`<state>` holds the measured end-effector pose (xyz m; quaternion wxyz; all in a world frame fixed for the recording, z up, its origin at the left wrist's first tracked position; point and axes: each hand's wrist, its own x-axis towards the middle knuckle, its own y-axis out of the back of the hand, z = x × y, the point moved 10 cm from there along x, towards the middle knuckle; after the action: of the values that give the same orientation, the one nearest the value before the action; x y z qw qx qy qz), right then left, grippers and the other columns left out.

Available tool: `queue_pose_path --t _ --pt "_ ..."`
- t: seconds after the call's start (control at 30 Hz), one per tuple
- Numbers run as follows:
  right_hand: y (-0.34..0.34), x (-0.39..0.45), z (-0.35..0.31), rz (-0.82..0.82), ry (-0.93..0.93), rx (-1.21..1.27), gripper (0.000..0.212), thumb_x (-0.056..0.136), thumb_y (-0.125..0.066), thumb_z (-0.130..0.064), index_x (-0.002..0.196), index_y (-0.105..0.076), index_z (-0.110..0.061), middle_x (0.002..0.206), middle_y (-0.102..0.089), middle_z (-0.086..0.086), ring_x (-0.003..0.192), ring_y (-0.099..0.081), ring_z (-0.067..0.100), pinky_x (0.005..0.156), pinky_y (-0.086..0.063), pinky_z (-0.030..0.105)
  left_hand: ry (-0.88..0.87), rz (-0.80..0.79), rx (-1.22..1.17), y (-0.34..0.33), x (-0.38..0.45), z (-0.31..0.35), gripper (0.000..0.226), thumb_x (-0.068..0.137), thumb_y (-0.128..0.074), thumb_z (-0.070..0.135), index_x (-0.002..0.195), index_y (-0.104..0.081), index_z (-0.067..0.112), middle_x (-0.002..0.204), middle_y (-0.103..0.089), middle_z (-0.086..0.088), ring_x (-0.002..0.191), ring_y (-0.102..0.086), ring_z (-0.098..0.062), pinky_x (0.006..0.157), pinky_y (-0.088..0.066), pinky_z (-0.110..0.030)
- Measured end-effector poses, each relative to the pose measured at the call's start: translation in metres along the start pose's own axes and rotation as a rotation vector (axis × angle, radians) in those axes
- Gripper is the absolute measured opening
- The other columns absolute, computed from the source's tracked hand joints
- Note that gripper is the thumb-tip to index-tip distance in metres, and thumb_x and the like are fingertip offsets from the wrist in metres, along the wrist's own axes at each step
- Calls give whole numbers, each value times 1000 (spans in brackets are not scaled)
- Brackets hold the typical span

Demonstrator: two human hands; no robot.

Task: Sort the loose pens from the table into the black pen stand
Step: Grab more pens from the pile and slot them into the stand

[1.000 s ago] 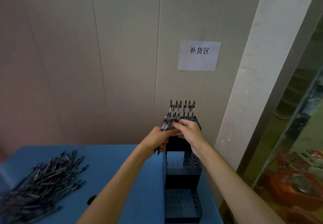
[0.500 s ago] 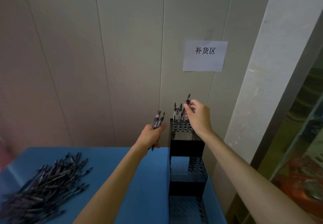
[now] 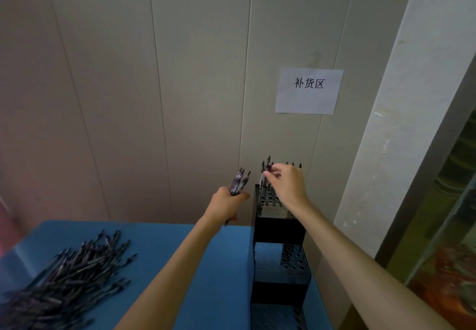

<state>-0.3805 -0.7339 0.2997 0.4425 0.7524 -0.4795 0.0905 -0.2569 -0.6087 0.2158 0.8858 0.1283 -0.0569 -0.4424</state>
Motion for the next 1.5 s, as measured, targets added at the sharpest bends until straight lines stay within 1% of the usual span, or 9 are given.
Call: queue_pose_path --t 0.2,0.5,0.63,0.8,0.9,1.0,1.2,1.37,1.5 --pt "-16 -12 8 -93 -29 -99 17 92 -70 -23 79 -72 -12 63 -64 -6 60 -62 4 70 -49 21 2 24 -10 -4 -2 3 15 94 -62 21 89 -54 9 63 -44 -4 45 -42 -14 46 -46 -26" --pt "-7 -10 16 -106 -112 -97 13 84 -79 -26 78 -75 -16 67 -68 -8 61 -63 2 71 -54 22 3 43 -14 -8 -2 7 17 95 -63 20 85 -53 11 63 -45 -4 46 -43 -15 43 -44 -23" --pt "-18 -18 16 -288 -314 310 7 88 -74 -20 84 -78 -16 75 -76 0 72 -73 14 70 -60 29 -7 16 -30 -15 -2 11 20 94 -64 24 87 -56 8 61 -45 -3 45 -42 -15 45 -44 -28" --pt "-28 -33 -6 -475 -366 527 19 89 -72 -32 99 -77 -16 97 -75 3 88 -67 12 70 -46 21 -16 -24 -93 -24 -2 12 29 95 -65 33 97 -71 5 53 -42 1 41 -37 -14 43 -35 -28" --pt "-31 -37 -2 -441 -400 590 20 90 -72 -32 102 -76 -17 98 -76 -2 92 -68 11 73 -45 22 -3 -19 -81 -26 -2 13 35 94 -65 31 98 -66 -3 52 -43 1 40 -37 -14 42 -36 -27" --pt "-31 -36 5 -393 -413 635 21 90 -71 -34 101 -76 -17 96 -77 -3 93 -69 11 77 -45 25 -5 -23 -65 -27 -1 16 26 93 -67 29 91 -62 3 55 -45 -1 41 -38 -14 43 -36 -27" --pt "-8 -17 31 -172 -496 878 20 96 -63 -19 106 -65 -1 97 -75 15 89 -74 28 75 -57 31 55 21 18 -10 1 4 13 89 -69 13 86 -58 7 55 -45 -1 39 -37 -13 40 -36 -25" --pt "27 1 44 16 -340 549 13 97 -64 -20 99 -62 -7 96 -71 12 79 -73 24 73 -63 38 63 83 10 4 4 -5 12 89 -66 13 93 -62 2 50 -42 0 37 -36 -14 42 -34 -25" --pt "37 6 37 62 -196 336 13 96 -64 -18 101 -62 -7 92 -68 6 74 -71 18 63 -59 22 54 97 10 5 5 -3 15 88 -67 15 94 -62 2 51 -42 -1 38 -37 -15 43 -34 -25"
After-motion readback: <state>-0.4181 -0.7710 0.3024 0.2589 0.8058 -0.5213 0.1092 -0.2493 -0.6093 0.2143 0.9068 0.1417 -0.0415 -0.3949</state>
